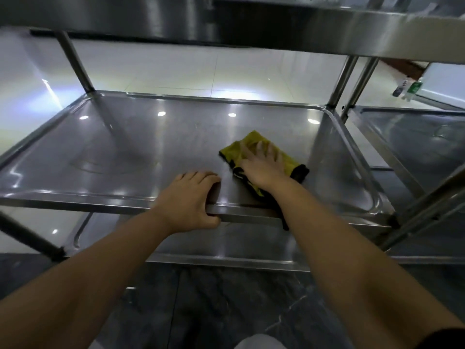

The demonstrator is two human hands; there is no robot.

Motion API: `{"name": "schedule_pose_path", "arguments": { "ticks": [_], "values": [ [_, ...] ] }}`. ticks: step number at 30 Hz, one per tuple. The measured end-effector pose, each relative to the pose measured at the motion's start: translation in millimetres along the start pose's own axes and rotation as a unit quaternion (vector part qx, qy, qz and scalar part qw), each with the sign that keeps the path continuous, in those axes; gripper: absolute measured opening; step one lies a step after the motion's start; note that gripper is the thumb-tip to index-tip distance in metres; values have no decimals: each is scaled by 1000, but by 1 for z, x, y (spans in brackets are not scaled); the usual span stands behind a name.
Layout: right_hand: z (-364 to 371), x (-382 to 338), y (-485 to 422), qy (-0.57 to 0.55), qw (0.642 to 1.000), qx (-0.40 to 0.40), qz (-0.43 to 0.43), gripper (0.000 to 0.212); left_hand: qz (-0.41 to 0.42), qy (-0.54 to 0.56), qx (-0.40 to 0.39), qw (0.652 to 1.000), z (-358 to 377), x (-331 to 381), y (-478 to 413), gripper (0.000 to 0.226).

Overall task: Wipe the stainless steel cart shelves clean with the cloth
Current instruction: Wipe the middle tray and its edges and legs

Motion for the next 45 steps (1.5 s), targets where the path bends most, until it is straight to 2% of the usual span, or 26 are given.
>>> {"name": "schedule_pose_path", "arguments": {
  "ticks": [4,7,10,12,16,20,24,27,33,40,43,45],
  "values": [
    [3,5,30,32,997,-15,-73,60,-16,3,-7,1000,-2,2,4,97],
    [-5,51,45,50,996,-7,-72,63,-19,11,-4,1000,-5,4,5,96],
    [-17,113,59,62,998,5,8,68,-8,16,3,1000,-7,6,4,97],
    [-24,141,74,71,996,21,58,85,0,29,1,1000,-7,7,5,95],
    [-27,144,107,56,981,88,166,64,6,48,11,999,-11,8,10,84],
    [-18,83,135,92,955,196,202,57,10,70,45,996,-20,8,17,88],
    [7,6,154,81,935,304,163,62,21,87,88,992,-35,-21,44,93],
    [29,-54,154,65,929,333,145,56,16,75,117,990,-45,-70,76,91],
    [70,-195,127,65,932,343,91,52,7,38,134,990,-55,-181,141,85],
    [114,-372,93,119,938,327,-4,56,-94,55,165,980,-80,-301,215,81],
    [124,-416,83,144,936,315,-68,55,-98,88,178,975,-84,-320,228,74],
    [121,-414,82,141,931,319,-110,57,-82,86,184,976,-84,-322,226,71]
  ]
}}
Point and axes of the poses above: each hand's wrist, its own y-axis away from the middle knuckle, its own z-axis out of the palm, x = y × z, the point moved 7 cm from there along -y, towards the middle knuckle, and after that the axes turned 9 degrees about x, right-handed, at the moved point
